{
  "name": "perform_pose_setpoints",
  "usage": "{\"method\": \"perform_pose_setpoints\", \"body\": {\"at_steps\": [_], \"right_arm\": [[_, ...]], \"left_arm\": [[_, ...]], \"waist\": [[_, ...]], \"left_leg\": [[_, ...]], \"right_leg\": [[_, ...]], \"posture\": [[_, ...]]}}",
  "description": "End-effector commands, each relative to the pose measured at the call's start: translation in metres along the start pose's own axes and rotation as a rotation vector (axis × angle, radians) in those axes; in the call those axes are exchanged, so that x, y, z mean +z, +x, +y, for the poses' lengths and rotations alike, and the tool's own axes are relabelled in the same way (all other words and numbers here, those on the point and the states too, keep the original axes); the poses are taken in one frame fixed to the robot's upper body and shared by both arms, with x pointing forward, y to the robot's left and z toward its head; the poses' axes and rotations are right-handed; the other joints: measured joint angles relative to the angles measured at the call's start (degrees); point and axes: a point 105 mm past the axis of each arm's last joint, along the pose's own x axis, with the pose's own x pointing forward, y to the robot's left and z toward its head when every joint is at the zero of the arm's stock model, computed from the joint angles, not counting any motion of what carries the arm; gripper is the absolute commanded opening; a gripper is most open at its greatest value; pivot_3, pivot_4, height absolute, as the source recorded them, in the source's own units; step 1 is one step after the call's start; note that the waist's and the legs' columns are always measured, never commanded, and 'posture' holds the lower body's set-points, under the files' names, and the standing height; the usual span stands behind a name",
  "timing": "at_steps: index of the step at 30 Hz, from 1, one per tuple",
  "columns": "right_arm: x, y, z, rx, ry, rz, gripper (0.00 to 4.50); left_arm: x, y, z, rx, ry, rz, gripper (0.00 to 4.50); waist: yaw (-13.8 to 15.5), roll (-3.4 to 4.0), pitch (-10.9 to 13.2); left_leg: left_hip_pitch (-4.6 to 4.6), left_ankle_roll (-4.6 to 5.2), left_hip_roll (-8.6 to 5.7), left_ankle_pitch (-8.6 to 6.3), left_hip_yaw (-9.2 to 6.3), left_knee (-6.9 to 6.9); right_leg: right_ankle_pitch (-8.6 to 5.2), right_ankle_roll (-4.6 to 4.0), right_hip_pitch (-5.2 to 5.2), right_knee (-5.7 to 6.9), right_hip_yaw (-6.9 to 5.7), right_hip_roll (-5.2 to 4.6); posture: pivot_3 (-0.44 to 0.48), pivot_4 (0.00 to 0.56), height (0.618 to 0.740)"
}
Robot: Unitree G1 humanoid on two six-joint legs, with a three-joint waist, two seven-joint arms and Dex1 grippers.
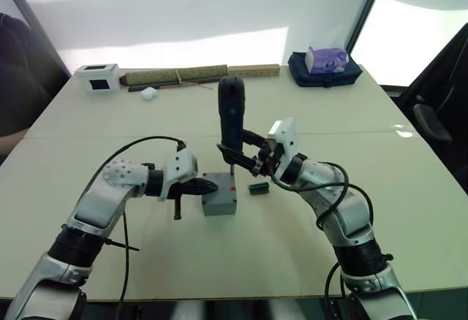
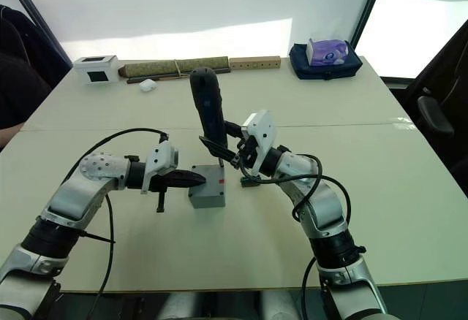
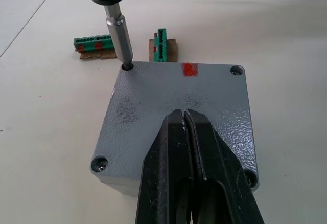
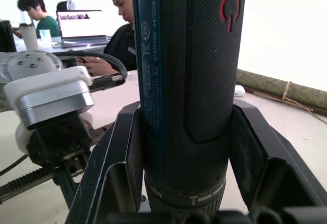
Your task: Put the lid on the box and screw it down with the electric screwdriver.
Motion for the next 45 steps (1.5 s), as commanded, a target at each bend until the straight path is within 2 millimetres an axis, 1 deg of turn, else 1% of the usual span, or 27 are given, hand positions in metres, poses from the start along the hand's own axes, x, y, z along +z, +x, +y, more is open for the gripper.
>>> {"method": "perform_pose_setpoints", "body": {"at_steps": [1,9,14,20,22,24,25,26,27,30,32,33,35,36,37,38,39,40,42,45], "right_arm": [[-0.052,-0.009,-0.003,-0.043,0.129,0.212,1.80],[-0.056,-0.011,-0.004,-0.057,0.136,0.226,1.80],[-0.054,-0.011,-0.005,-0.058,0.129,0.221,1.80],[-0.044,-0.009,-0.008,-0.055,0.081,0.187,1.80],[-0.032,-0.007,-0.008,-0.049,0.057,0.147,1.80],[-0.010,-0.005,-0.007,-0.028,0.030,0.070,1.80],[-0.003,-0.004,-0.006,-0.019,0.020,0.044,1.80],[0.009,-0.003,-0.004,-0.012,0.017,0.007,1.80],[0.025,-0.003,-0.004,-0.008,0.015,-0.042,1.80],[0.059,-0.005,-0.003,0.001,0.019,-0.126,1.80],[0.070,-0.005,-0.003,0.004,0.036,-0.148,1.80],[0.082,-0.006,-0.007,-0.005,0.062,-0.172,1.80],[0.106,-0.010,-0.022,-0.040,0.113,-0.197,1.80],[0.115,-0.013,-0.032,-0.067,0.134,-0.183,1.80],[0.120,-0.015,-0.038,-0.086,0.147,-0.167,1.80],[0.121,-0.018,-0.046,-0.125,0.137,-0.127,1.80],[0.118,-0.021,-0.052,-0.167,0.120,-0.070,1.80],[0.112,-0.025,-0.055,-0.191,0.111,0.005,1.80],[0.096,-0.041,-0.062,-0.236,0.078,0.168,1.80],[0.080,-0.062,-0.075,-0.315,0.181,0.321,1.80]], "left_arm": [[-0.014,0.001,-0.006,-0.012,-0.024,0.058,0.00],[-0.014,0.001,-0.007,-0.012,-0.027,0.056,0.00],[-0.014,0.001,-0.008,-0.012,-0.028,0.054,0.00],[-0.013,0.002,-0.008,-0.014,-0.028,0.049,0.00],[-0.012,0.003,-0.008,-0.015,-0.026,0.047,0.00],[-0.010,0.002,-0.007,-0.014,-0.021,0.042,0.00],[-0.009,0.002,-0.006,-0.014,-0.018,0.039,0.00],[-0.007,0.001,-0.006,-0.012,-0.015,0.032,0.00],[-0.003,0.001,-0.005,-0.012,-0.007,0.023,0.00],[0.006,-0.001,-0.005,-0.012,0.010,0.001,0.00],[0.010,-0.002,-0.004,-0.012,0.014,-0.010,0.00],[0.015,-0.003,-0.004,-0.010,0.025,-0.022,0.00],[0.032,-0.006,-0.003,-0.008,0.053,-0.072,0.00],[0.042,-0.008,-0.004,-0.011,0.075,-0.096,0.00],[0.048,-0.009,-0.004,-0.013,0.089,-0.108,0.00],[0.053,-0.010,-0.004,-0.010,0.104,-0.116,0.00],[0.056,-0.011,-0.004,-0.006,0.118,-0.119,0.00],[0.059,-0.012,-0.004,-0.002,0.130,-0.122,0.00],[0.072,-0.017,-0.004,0.005,0.149,-0.157,0.00],[0.085,-0.024,-0.005,0.010,0.163,-0.187,0.00]], "waist": [[0.1,0.01,-0.3],[0.1,-0.02,-0.7],[0.1,-0.02,-0.8],[0.1,-0.01,-0.8],[0.1,-0.01,-0.8],[0.2,0.00,-0.8],[0.2,0.00,-0.8],[0.2,0.01,-0.8],[0.2,0.04,-0.7],[0.2,0.05,-0.4],[0.2,0.13,-0.3],[0.2,0.13,-0.3],[0.2,0.16,-0.2],[0.2,0.16,0.0],[0.1,0.14,0.2],[0.2,0.08,0.3],[0.3,0.08,0.3],[0.4,0.07,0.3],[0.4,0.08,0.3],[0.2,0.07,0.4]], "left_leg": [[0.02,0.00,0.00,0.00,0.00,0.00],[0.06,0.00,0.00,-0.01,-0.02,-0.04],[0.06,0.00,0.01,-0.01,-0.02,-0.07],[0.05,0.00,0.01,-0.02,-0.04,-0.13],[0.04,0.00,0.01,-0.02,-0.03,-0.16],[0.02,0.00,0.01,-0.02,-0.04,-0.18],[-0.02,0.00,0.01,-0.02,-0.04,-0.18],[-0.09,0.00,0.00,-0.02,-0.04,-0.18],[-0.16,0.00,0.01,-0.02,-0.04,-0.18],[-0.39,0.00,0.00,-0.02,-0.04,-0.18],[-0.65,0.00,0.00,-0.02,-0.03,-0.18],[-0.85,0.00,-0.01,-0.02,-0.03,-0.17],[-1.34,-0.01,-0.01,-0.01,-0.04,-0.14],[-1.39,-0.01,-0.01,0.00,-0.04,-0.13],[-1.40,-0.01,-0.01,-0.01,-0.04,-0.13],[-1.45,-0.01,-0.01,0.00,-0.04,-0.13],[-1.48,-0.01,-0.01,-0.01,-0.05,-0.14],[-1.48,-0.01,-0.02,-0.01,-0.08,-0.17],[-1.48,-0.01,-0.03,-0.01,-0.09,-0.30],[-1.49,0.00,-0.11,-0.01,-0.06,-0.56]], "right_leg": [[0.00,-0.01,0.02,-0.01,0.00,-0.01],[-0.10,-0.17,0.06,-0.04,0.01,-0.07],[-0.10,-0.18,0.06,-0.06,0.02,-0.11],[-0.12,-0.21,0.05,-0.11,0.01,-0.18],[-0.13,-0.23,0.04,-0.14,0.02,-0.21],[-0.16,-0.28,0.02,-0.16,0.01,-0.23],[-0.22,-0.39,-0.02,-0.16,0.01,-0.24],[-0.22,-0.39,-0.08,-0.16,0.01,-0.25],[-0.22,-0.39,-0.16,-0.16,0.01,-0.26],[-0.21,-0.38,-0.39,-0.16,0.00,-0.28],[-0.20,-0.38,-0.62,-0.16,0.00,-0.29],[-0.17,-0.34,-0.84,-0.14,0.00,-0.29],[-0.05,-0.13,-1.37,-0.06,-0.03,-0.28],[-0.04,-0.12,-1.43,-0.04,-0.03,-0.27],[-0.04,-0.12,-1.44,-0.04,-0.04,-0.27],[-0.04,-0.12,-1.48,-0.04,-0.05,-0.27],[-0.04,-0.13,-1.50,-0.06,-0.07,-0.27],[-0.05,-0.14,-1.47,-0.12,-0.11,-0.28],[-0.05,-0.15,-1.44,-0.28,-0.12,-0.30],[-0.05,-0.14,-1.44,-0.52,-0.11,-0.40]], "posture": [[0.000,0.150,0.740],[0.000,0.150,0.740],[0.000,0.150,0.740],[0.000,0.150,0.740],[0.000,0.150,0.740],[0.000,0.150,0.740],[0.000,0.150,0.740],[0.000,0.150,0.740],[0.000,0.150,0.740],[0.000,0.150,0.740],[0.000,0.150,0.740],[0.000,0.150,0.740],[0.000,0.150,0.740],[0.000,0.150,0.740],[0.000,0.150,0.740],[0.000,0.150,0.740],[0.000,0.150,0.740],[0.000,0.150,0.740],[0.000,0.150,0.740],[0.000,0.150,0.740]]}}
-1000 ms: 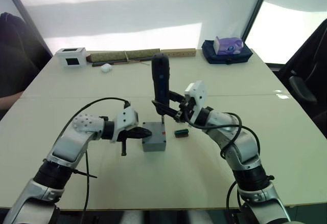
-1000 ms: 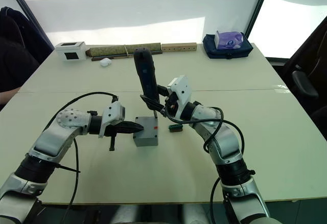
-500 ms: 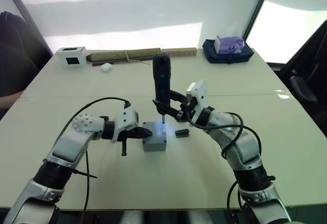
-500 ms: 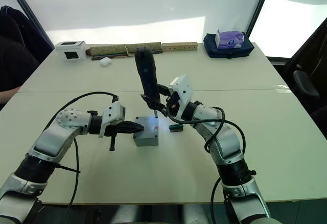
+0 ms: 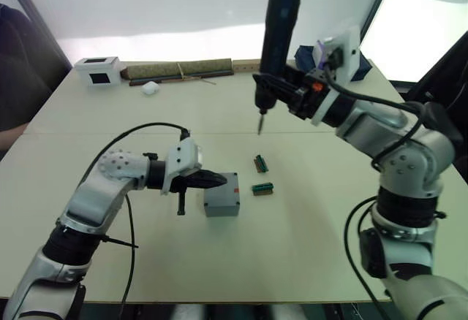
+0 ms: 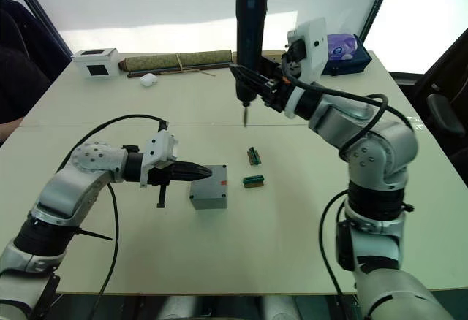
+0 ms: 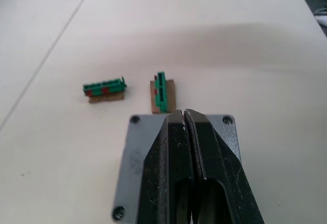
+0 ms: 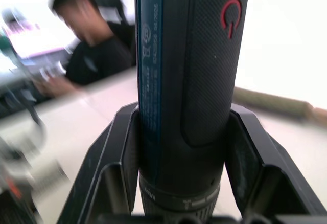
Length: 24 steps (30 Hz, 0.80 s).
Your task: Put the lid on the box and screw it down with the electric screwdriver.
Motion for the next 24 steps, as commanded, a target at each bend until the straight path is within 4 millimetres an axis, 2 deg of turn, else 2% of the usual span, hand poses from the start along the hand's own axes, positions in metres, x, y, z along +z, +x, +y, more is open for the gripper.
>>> {"method": "perform_pose_setpoints", "body": {"at_steps": [1,4,7,10,12,13,15,18,24], "right_arm": [[-0.003,-0.015,-0.014,-0.066,0.071,0.103,1.80],[-0.026,-0.027,-0.030,-0.162,0.146,0.286,1.80],[-0.056,-0.041,-0.040,-0.157,0.207,0.502,1.80],[-0.065,-0.050,-0.052,-0.233,0.196,0.576,1.80],[-0.078,-0.059,-0.067,-0.329,0.204,0.649,1.80],[-0.081,-0.062,-0.071,-0.353,0.206,0.669,1.80],[-0.100,-0.068,-0.076,-0.379,0.235,0.760,1.80],[-0.119,-0.072,-0.088,-0.464,0.289,0.824,1.80],[-0.131,-0.065,-0.092,-0.498,0.349,0.835,1.80]], "left_arm": [[0.026,-0.008,0.002,0.017,0.057,-0.055,0.00],[0.035,-0.012,0.003,0.026,0.064,-0.081,0.00],[0.039,-0.013,0.002,0.028,0.068,-0.092,0.00],[0.041,-0.012,0.001,0.026,0.066,-0.103,0.00],[0.042,-0.011,0.000,0.025,0.068,-0.105,0.00],[0.042,-0.011,0.000,0.025,0.069,-0.105,0.00],[0.045,-0.011,0.000,0.026,0.076,-0.109,0.00],[0.047,-0.012,-0.001,0.027,0.083,-0.110,0.00],[0.047,-0.015,-0.004,0.027,0.077,-0.102,0.00]], "waist": [[-0.3,0.01,0.0],[-0.3,0.06,0.1],[0.0,0.08,0.1],[0.0,0.04,0.2],[-0.3,0.02,0.2],[-0.3,0.02,0.2],[-0.2,0.02,0.2],[-0.2,0.00,0.2],[-0.2,-0.07,0.2]], "left_leg": [[0.00,0.00,0.00,0.00,0.02,-0.03],[-0.02,0.01,0.01,0.01,0.06,-0.19],[-0.03,0.01,0.06,0.01,0.05,-0.27],[-0.06,0.01,0.05,0.01,0.08,-0.20],[-0.05,0.02,0.04,0.01,0.16,-0.15],[-0.04,0.02,0.05,0.01,0.17,-0.14],[-0.03,0.02,0.06,0.01,0.17,-0.12],[-0.01,0.02,0.09,0.01,0.18,-0.09],[0.08,0.02,0.13,0.01,0.21,-0.06]], "right_leg": [[0.00,0.00,-0.02,-0.01,0.01,0.00],[0.00,0.01,-0.15,-0.01,0.06,0.11],[-0.01,-0.02,-0.19,0.00,0.06,0.22],[-0.01,-0.01,-0.15,-0.05,0.05,0.21],[0.01,0.02,-0.13,-0.06,0.11,0.25],[0.02,0.04,-0.12,-0.05,0.13,0.29],[0.02,0.05,-0.12,-0.03,0.13,0.33],[0.02,0.05,-0.11,-0.01,0.14,0.41],[0.02,0.05,-0.02,0.03,0.17,0.46]], "posture": [[0.000,0.150,0.740],[0.000,0.150,0.740],[0.000,0.150,0.740],[0.000,0.150,0.740],[0.000,0.150,0.740],[0.000,0.150,0.740],[0.000,0.150,0.740],[0.000,0.150,0.740],[0.000,0.150,0.740]]}}
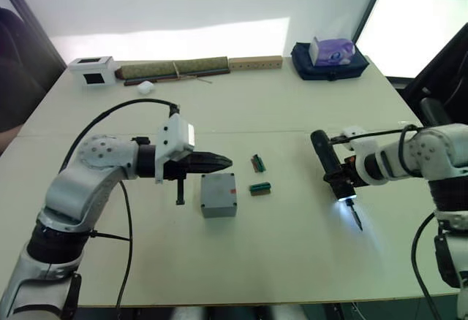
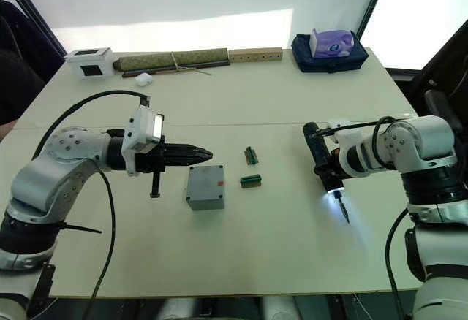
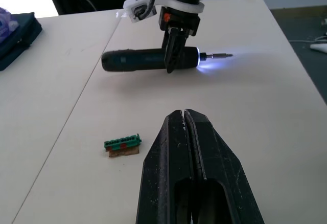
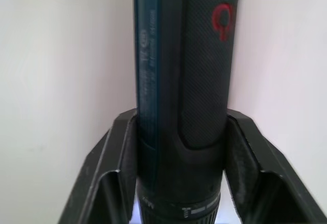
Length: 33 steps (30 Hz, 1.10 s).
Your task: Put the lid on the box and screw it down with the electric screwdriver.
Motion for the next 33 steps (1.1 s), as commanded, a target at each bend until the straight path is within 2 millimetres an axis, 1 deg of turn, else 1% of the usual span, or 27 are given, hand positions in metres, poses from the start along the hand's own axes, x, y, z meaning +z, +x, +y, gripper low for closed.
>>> {"method": "perform_pose_setpoints", "body": {"at_steps": [1,2,4,6,8,9,10,11,12,13,15,17,19,20,22,23,24,25,26,27,28,29,31,33], "right_arm": [[0.006,-0.002,-0.003,-0.022,0.023,-0.024,1.80],[0.007,-0.002,-0.003,-0.020,0.028,-0.026,1.80],[0.009,-0.003,-0.004,-0.022,0.029,-0.036,2.74],[0.013,-0.007,-0.003,-0.015,0.022,-0.052,3.29],[0.021,-0.014,0.000,-0.026,-0.032,-0.097,4.11],[0.024,-0.017,0.000,-0.038,-0.061,-0.116,4.44],[0.027,-0.022,0.002,-0.038,-0.090,-0.133,4.44],[0.032,-0.030,0.004,-0.044,-0.151,-0.169,4.44],[0.039,-0.044,0.005,-0.056,-0.247,-0.230,4.44],[0.043,-0.062,0.014,-0.019,-0.376,-0.289,4.44],[0.041,-0.084,0.026,0.047,-0.535,-0.338,4.44],[0.035,-0.101,0.034,0.126,-0.644,-0.386,4.44],[0.027,-0.117,0.041,0.215,-0.744,-0.431,4.50],[0.024,-0.122,0.042,0.236,-0.783,-0.448,4.50],[0.013,-0.130,0.037,0.263,-0.855,-0.436,4.50],[0.010,-0.131,0.036,0.271,-0.874,-0.430,4.50],[0.007,-0.135,0.032,0.287,-0.876,-0.436,4.50],[0.003,-0.142,0.030,0.327,-0.879,-0.442,4.50],[-0.008,-0.152,0.029,0.413,-0.842,-0.407,4.50],[-0.015,-0.158,0.027,0.442,-0.855,-0.395,4.50],[-0.020,-0.161,0.026,0.456,-0.868,-0.385,4.50],[-0.022,-0.159,0.020,0.423,-0.867,-0.374,4.50],[-0.024,-0.161,0.016,0.405,-0.866,-0.377,4.50],[-0.025,-0.165,0.013,0.396,-0.849,-0.383,4.50]], "left_arm": [[0.010,-0.005,-0.001,0.012,0.037,-0.006,0.00],[0.009,-0.006,-0.001,0.013,0.035,-0.001,0.00],[0.008,-0.007,-0.002,0.015,0.030,0.007,0.00],[0.007,-0.008,-0.002,0.016,0.024,0.015,0.00],[0.006,-0.009,-0.002,0.021,0.011,0.023,0.00],[0.005,-0.010,-0.001,0.024,0.009,0.027,0.00],[0.004,-0.010,-0.001,0.027,0.006,0.034,0.00],[0.001,-0.013,0.001,0.039,0.001,0.049,0.00],[-0.003,-0.019,0.005,0.068,-0.002,0.080,0.00],[-0.008,-0.029,0.013,0.119,0.002,0.120,0.00],[-0.015,-0.045,0.023,0.188,0.005,0.180,0.00],[-0.022,-0.058,0.024,0.212,-0.009,0.225,0.00],[-0.026,-0.067,0.020,0.208,-0.051,0.251,0.51],[-0.027,-0.070,0.018,0.203,-0.068,0.253,0.67],[-0.028,-0.076,0.015,0.198,-0.091,0.263,1.39],[-0.028,-0.077,0.014,0.197,-0.094,0.266,1.90],[-0.032,-0.082,0.012,0.196,-0.099,0.290,2.17],[-0.036,-0.089,0.010,0.195,-0.111,0.317,2.60],[-0.041,-0.100,0.008,0.206,-0.151,0.340,3.04],[-0.046,-0.110,0.005,0.213,-0.183,0.366,3.39],[-0.049,-0.116,0.003,0.217,-0.203,0.379,3.88],[-0.051,-0.120,0.001,0.214,-0.213,0.390,4.25],[-0.052,-0.125,-0.003,0.209,-0.209,0.411,4.44],[-0.051,-0.128,-0.004,0.216,-0.205,0.413,4.44]], "waist": [[0.0,-0.02,0.0],[-0.1,-0.03,0.0],[-0.1,-0.04,0.0],[0.0,-0.04,0.0],[0.1,-0.03,0.0],[0.1,-0.02,0.0],[0.1,-0.03,0.0],[0.2,-0.02,0.0],[0.3,0.11,0.2],[0.3,0.18,0.3],[0.3,0.41,0.5],[0.1,0.27,0.6],[0.0,0.17,0.6],[-0.1,0.17,0.6],[0.2,0.20,0.6],[0.2,0.19,0.6],[0.3,0.19,0.6],[0.3,0.18,0.6],[0.3,0.19,0.6],[0.3,0.20,0.6],[0.3,0.19,0.6],[0.3,0.19,0.6],[0.2,0.20,0.6],[0.3,0.21,0.6]], "left_leg": [[0.04,0.00,0.00,0.00,0.00,0.03],[0.08,0.00,0.00,0.00,0.00,0.05],[0.14,0.00,0.00,0.00,0.00,0.09],[0.13,0.00,-0.01,0.00,0.00,0.16],[0.12,0.00,-0.01,0.00,0.00,0.18],[0.11,0.00,-0.01,0.00,0.00,0.18],[0.08,0.00,-0.01,0.00,-0.01,0.18],[0.07,0.00,-0.01,0.00,-0.01,0.18],[0.06,0.01,-0.02,0.00,-0.01,0.18],[0.01,0.01,-0.03,-0.01,-0.01,0.19],[-0.03,0.02,-0.05,-0.02,-0.01,0.18],[-0.01,0.06,0.01,-0.04,-0.06,0.17],[0.08,0.06,0.08,-0.04,-0.09,0.11],[0.10,0.06,0.07,-0.04,-0.06,0.10],[0.12,0.06,0.06,-0.04,-0.01,0.12],[0.09,0.06,0.05,-0.04,0.01,0.19],[0.10,0.06,0.05,-0.04,0.00,0.25],[0.09,0.06,0.05,-0.04,0.00,0.28],[0.09,0.05,0.05,-0.04,0.00,0.30],[0.12,0.05,0.05,-0.04,0.01,0.30],[0.11,0.06,0.05,-0.04,0.01,0.29],[0.11,0.07,0.06,-0.05,-0.01,0.28],[0.17,0.07,0.08,-0.05,-0.01,0.31],[0.20,0.06,0.09,-0.05,-0.01,0.41]], "right_leg": [[0.00,0.01,0.05,0.00,0.00,0.00],[0.01,0.03,0.10,0.00,0.00,0.00],[0.04,0.06,0.18,0.00,0.00,0.00],[0.05,0.09,0.19,0.00,0.00,0.00],[0.05,0.09,0.19,0.00,-0.01,0.01],[0.05,0.09,0.19,0.00,-0.01,0.01],[0.05,0.09,0.16,0.00,-0.01,0.00],[0.05,0.09,0.15,0.00,-0.01,0.01],[0.05,0.09,0.15,-0.01,-0.01,0.00],[0.05,0.10,0.11,-0.01,-0.02,-0.02],[0.04,0.11,0.04,-0.03,-0.03,-0.04],[0.02,0.11,0.06,-0.05,-0.09,0.04],[0.02,0.11,0.15,-0.11,-0.10,0.09],[0.02,0.11,0.19,-0.12,-0.08,0.06],[0.03,0.12,0.20,-0.12,-0.06,0.01],[0.04,0.13,0.20,-0.10,-0.06,-0.03],[0.04,0.13,0.24,-0.10,-0.07,-0.03],[0.05,0.14,0.24,-0.09,-0.08,-0.05],[0.05,0.15,0.26,-0.10,-0.08,-0.05],[0.05,0.15,0.29,-0.10,-0.08,-0.06],[0.05,0.15,0.28,-0.10,-0.08,-0.06],[0.05,0.14,0.29,-0.12,-0.09,-0.04],[0.06,0.13,0.33,-0.06,-0.10,-0.04],[0.04,0.10,0.37,-0.04,-0.08,-0.08]], "posture": [[0.000,0.150,0.740],[0.000,0.150,0.740],[0.000,0.150,0.740],[0.000,0.150,0.740],[0.000,0.150,0.740],[0.000,0.150,0.740],[0.000,0.150,0.740],[0.000,0.150,0.740],[0.000,0.150,0.740],[0.000,0.150,0.740],[0.000,0.150,0.740],[0.000,0.150,0.740],[0.000,0.150,0.740],[0.000,0.150,0.740],[0.000,0.150,0.740],[0.000,0.150,0.740],[0.000,0.150,0.740],[0.000,0.150,0.740],[0.000,0.150,0.740],[0.000,0.150,0.740],[0.000,0.150,0.740],[0.000,0.150,0.740],[0.000,0.150,0.740],[0.000,0.150,0.740]]}}
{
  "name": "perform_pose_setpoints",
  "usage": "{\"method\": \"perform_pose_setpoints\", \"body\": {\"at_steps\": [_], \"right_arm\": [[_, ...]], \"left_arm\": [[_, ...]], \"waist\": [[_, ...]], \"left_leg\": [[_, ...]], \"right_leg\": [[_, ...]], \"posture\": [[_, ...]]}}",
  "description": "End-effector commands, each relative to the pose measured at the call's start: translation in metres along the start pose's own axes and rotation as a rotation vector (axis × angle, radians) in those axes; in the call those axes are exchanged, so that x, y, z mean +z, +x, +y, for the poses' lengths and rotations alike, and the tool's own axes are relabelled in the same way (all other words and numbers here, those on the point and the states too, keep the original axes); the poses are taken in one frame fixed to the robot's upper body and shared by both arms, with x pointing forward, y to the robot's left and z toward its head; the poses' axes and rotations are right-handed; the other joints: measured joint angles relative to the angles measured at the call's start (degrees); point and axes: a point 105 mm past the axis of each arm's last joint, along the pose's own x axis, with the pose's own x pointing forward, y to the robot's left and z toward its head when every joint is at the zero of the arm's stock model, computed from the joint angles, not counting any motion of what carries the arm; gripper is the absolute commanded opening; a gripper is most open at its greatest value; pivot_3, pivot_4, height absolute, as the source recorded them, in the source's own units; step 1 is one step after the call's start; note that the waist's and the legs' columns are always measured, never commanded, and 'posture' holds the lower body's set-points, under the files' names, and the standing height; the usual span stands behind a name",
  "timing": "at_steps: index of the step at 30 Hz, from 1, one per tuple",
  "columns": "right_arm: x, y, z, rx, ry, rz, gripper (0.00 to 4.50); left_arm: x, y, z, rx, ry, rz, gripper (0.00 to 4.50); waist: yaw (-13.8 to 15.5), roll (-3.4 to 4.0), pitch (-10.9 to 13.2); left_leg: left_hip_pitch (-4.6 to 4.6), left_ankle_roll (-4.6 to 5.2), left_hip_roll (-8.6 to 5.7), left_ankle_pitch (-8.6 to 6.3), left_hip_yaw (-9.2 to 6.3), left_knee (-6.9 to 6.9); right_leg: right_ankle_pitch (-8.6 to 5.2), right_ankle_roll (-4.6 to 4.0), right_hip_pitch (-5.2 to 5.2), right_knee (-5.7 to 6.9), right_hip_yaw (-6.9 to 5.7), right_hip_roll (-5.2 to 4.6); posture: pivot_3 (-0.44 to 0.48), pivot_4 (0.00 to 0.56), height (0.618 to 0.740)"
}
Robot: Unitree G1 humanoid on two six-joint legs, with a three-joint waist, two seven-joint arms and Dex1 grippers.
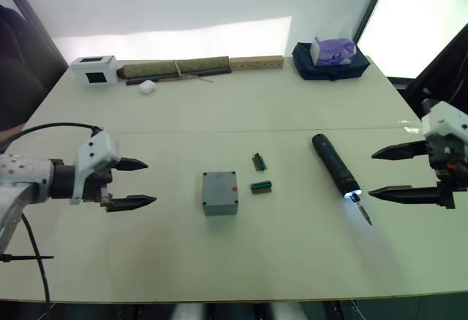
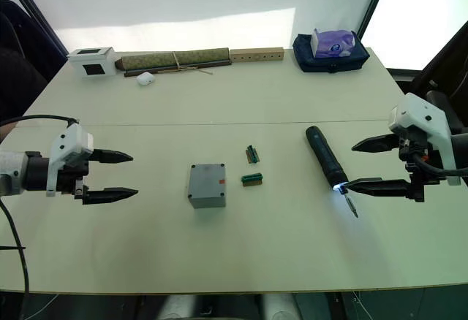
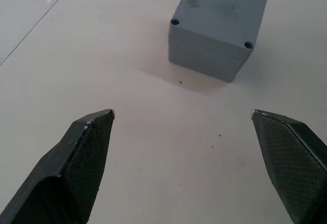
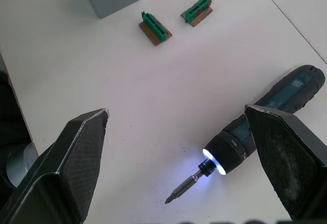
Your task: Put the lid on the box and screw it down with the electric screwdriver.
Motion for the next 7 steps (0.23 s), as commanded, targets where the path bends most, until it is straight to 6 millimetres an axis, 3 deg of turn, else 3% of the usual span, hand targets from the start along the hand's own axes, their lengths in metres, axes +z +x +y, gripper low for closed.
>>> {"method": "perform_pose_setpoints", "body": {"at_steps": [1,7], "right_arm": [[0.0071,-0.0166,-0.0014,-0.055,-0.024,-0.018,4.50],[0.0046,-0.0197,-0.0027,-0.074,-0.004,-0.034,4.50]], "left_arm": [[0.0100,-0.0149,0.0027,0.041,0.059,-0.005,4.44],[0.0072,-0.0118,-0.0025,0.037,0.065,-0.001,4.44]], "waist": [[0.0,0.00,0.0],[0.0,0.00,0.0]], "left_leg": [[0.00,0.00,0.00,0.00,0.00,0.00],[-0.03,-0.01,0.00,0.00,0.00,0.01]], "right_leg": [[0.00,0.00,0.00,0.00,0.01,-0.02],[0.00,0.00,-0.01,0.00,0.01,-0.05]], "posture": [[0.000,0.150,0.740],[0.000,0.150,0.740]]}}
